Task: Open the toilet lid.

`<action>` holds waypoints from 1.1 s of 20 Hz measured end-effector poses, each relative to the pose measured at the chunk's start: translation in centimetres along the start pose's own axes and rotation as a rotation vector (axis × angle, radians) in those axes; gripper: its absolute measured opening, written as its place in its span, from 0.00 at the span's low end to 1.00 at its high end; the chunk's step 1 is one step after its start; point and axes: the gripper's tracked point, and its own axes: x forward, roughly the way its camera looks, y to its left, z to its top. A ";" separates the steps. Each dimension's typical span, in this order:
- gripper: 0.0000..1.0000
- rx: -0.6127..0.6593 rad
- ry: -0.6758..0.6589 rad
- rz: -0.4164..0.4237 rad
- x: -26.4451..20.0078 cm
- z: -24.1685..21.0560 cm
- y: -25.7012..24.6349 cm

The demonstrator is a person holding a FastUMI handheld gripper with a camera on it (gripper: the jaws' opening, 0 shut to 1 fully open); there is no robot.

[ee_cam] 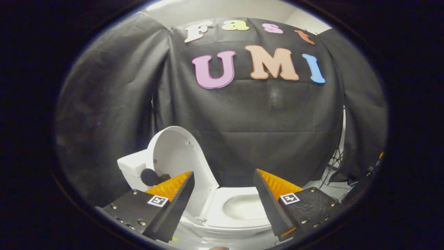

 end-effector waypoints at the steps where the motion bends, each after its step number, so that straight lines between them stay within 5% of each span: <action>1: 1.00 0.008 0.007 -0.014 0.0 -0.4 -1.0; 8: 1.00 0.024 0.063 -0.102 0.2 -3.2 -6.8; 22: 1.00 0.020 0.168 -0.057 1.2 -6.6 -5.0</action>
